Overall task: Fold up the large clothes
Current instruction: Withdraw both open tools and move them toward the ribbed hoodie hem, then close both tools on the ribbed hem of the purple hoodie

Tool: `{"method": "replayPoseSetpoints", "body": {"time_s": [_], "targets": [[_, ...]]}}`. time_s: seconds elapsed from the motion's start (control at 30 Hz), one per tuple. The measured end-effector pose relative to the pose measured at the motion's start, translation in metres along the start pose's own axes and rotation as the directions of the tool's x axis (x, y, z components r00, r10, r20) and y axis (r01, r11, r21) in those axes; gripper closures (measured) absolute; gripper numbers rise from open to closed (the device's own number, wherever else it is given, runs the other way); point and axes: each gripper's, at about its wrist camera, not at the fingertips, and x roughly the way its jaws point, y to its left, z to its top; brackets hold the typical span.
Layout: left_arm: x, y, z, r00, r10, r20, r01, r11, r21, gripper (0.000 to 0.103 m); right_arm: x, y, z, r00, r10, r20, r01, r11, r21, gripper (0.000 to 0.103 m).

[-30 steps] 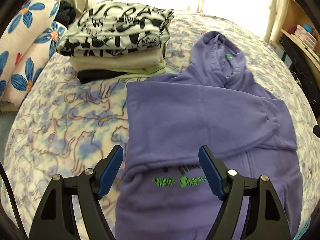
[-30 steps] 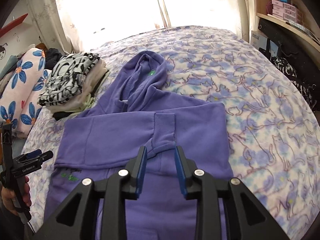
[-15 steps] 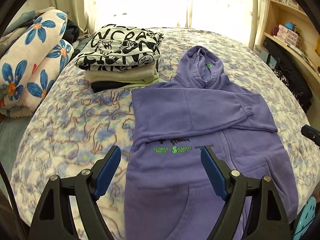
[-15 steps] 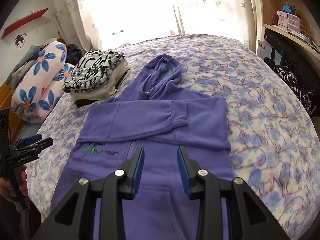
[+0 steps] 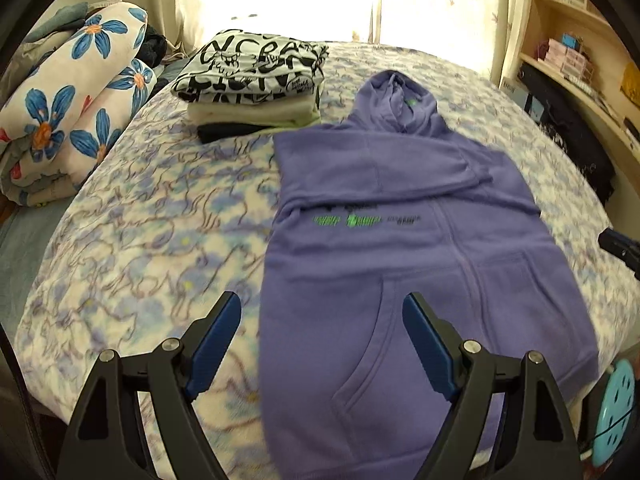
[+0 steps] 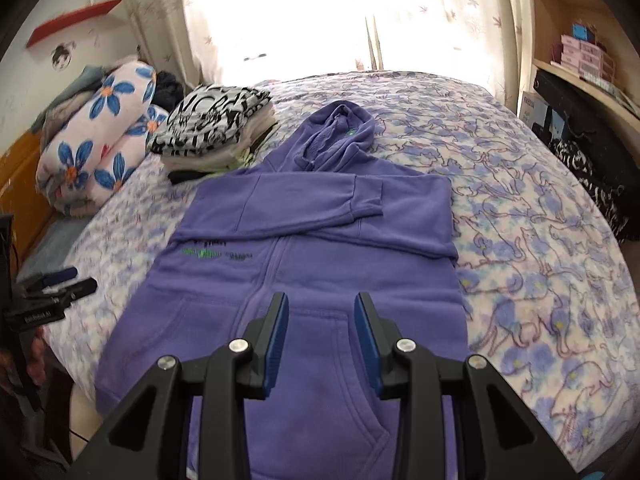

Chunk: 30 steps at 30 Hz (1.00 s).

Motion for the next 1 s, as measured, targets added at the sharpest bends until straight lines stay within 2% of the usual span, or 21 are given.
{"method": "replayPoseSetpoints", "body": {"time_s": [0.23, 0.37, 0.47, 0.63, 0.8, 0.9, 1.0], "targets": [[-0.005, 0.007, -0.032, 0.997, 0.032, -0.070, -0.029, 0.998, 0.056, 0.021, -0.002, 0.011, -0.036, 0.998, -0.019, -0.057, 0.015, 0.998, -0.067, 0.067], [0.002, 0.012, -0.049, 0.992, -0.012, -0.129, 0.017, 0.999, 0.034, 0.021, 0.002, 0.008, -0.056, 0.996, -0.032, -0.084, 0.026, 0.997, -0.067, 0.058], [0.011, 0.018, -0.066, 0.986, -0.049, -0.162, 0.052, 0.999, 0.013, 0.021, 0.006, 0.000, -0.070, 0.993, -0.035, -0.108, 0.031, 0.999, -0.045, 0.056], [0.026, 0.026, -0.092, 0.973, -0.114, -0.200, 0.112, 0.993, -0.023, 0.021, 0.011, -0.025, -0.092, 0.988, -0.035, -0.152, 0.038, 0.999, 0.021, 0.056], [0.047, 0.030, -0.112, 0.958, -0.148, -0.245, 0.151, 0.988, -0.006, 0.021, 0.011, -0.063, -0.114, 0.978, -0.079, -0.193, 0.099, 0.991, 0.095, 0.056], [0.058, 0.036, -0.116, 0.947, -0.200, -0.252, 0.193, 0.980, -0.053, 0.019, 0.008, -0.081, -0.125, 0.974, -0.086, -0.212, 0.118, 0.983, 0.143, 0.056], [0.066, 0.042, -0.114, 0.937, -0.251, -0.244, 0.233, 0.967, -0.101, 0.014, 0.008, -0.099, -0.136, 0.970, -0.058, -0.236, 0.109, 0.972, 0.210, 0.056]]}}
